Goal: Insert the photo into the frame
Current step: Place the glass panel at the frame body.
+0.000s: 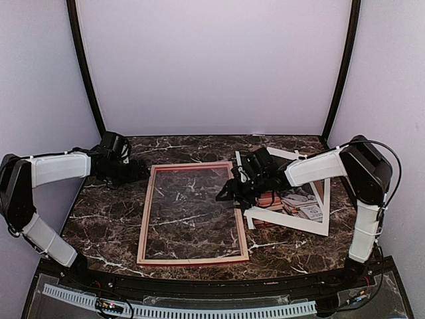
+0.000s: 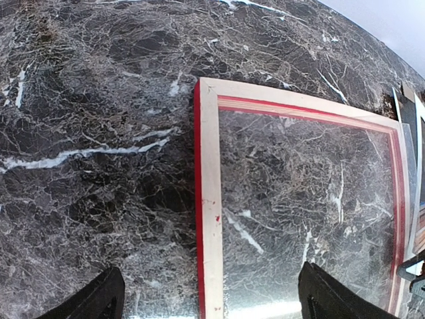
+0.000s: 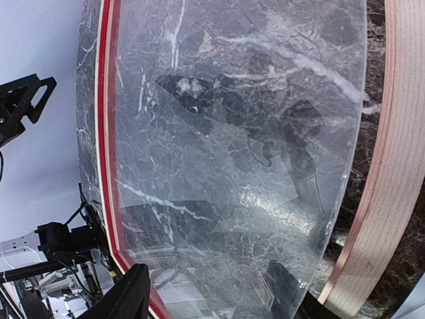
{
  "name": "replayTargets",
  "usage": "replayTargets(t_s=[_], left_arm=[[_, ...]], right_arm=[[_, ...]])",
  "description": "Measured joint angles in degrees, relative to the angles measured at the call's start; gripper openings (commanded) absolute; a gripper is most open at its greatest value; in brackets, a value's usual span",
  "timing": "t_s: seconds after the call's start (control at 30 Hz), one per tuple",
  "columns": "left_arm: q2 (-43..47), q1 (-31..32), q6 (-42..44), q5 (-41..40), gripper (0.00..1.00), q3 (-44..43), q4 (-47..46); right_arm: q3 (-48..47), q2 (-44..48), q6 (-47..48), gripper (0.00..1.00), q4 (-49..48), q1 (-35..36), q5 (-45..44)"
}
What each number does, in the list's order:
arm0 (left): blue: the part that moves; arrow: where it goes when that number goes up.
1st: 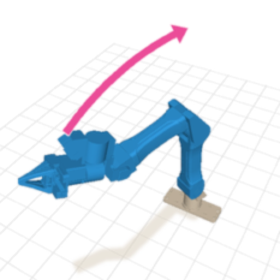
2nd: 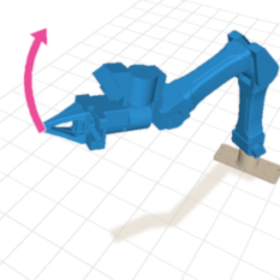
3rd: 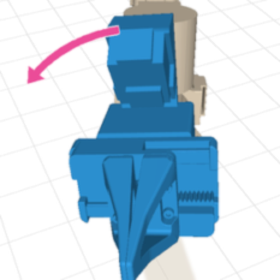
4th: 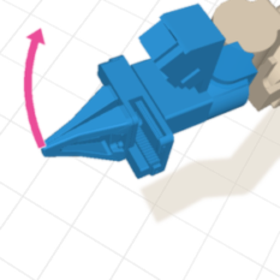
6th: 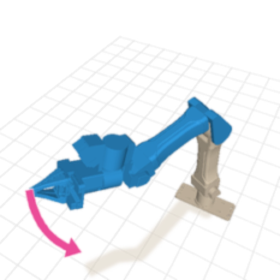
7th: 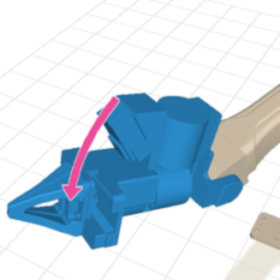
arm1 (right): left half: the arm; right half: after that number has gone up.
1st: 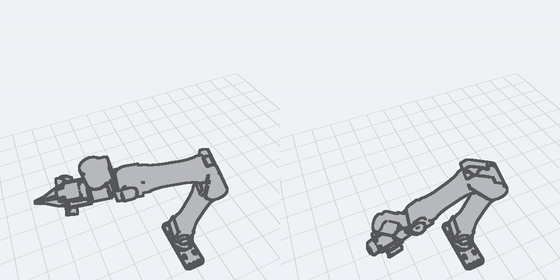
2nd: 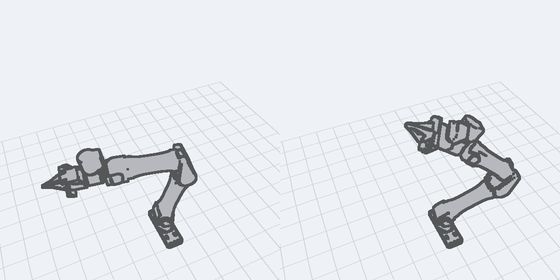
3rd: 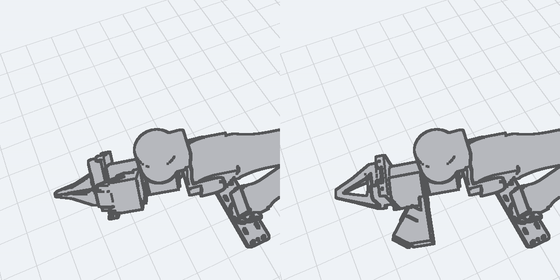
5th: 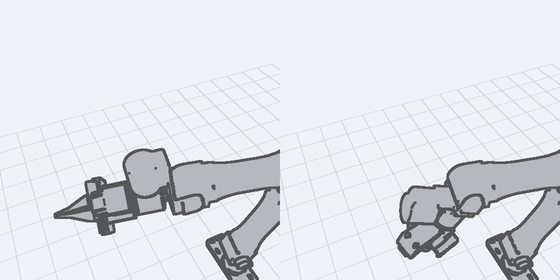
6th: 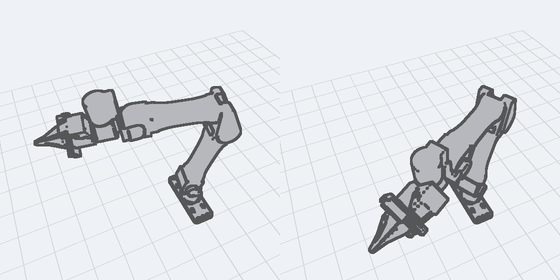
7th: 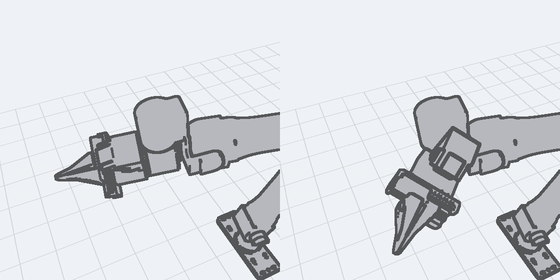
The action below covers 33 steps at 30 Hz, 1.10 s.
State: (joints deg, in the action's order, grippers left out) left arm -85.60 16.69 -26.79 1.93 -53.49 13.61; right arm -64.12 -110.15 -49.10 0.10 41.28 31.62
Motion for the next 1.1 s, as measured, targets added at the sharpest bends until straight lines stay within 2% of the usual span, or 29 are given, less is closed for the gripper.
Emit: replayTargets(t_s=[0.43, 1.1], left_arm=[[-0.1, 0.3, 0.0, 0.4, 0.94, 0.0, -0.3], [-1.5, 0.3, 0.0, 0.7, 0.94, 0.0, -0.3]], right_arm=[[-2.9, 0.2, 4.8, 0.63, 8.6, 0.6, -6.7], [-4.6, 2.7, 9.5, 0.63, 15.9, 0.7, -14.1]])
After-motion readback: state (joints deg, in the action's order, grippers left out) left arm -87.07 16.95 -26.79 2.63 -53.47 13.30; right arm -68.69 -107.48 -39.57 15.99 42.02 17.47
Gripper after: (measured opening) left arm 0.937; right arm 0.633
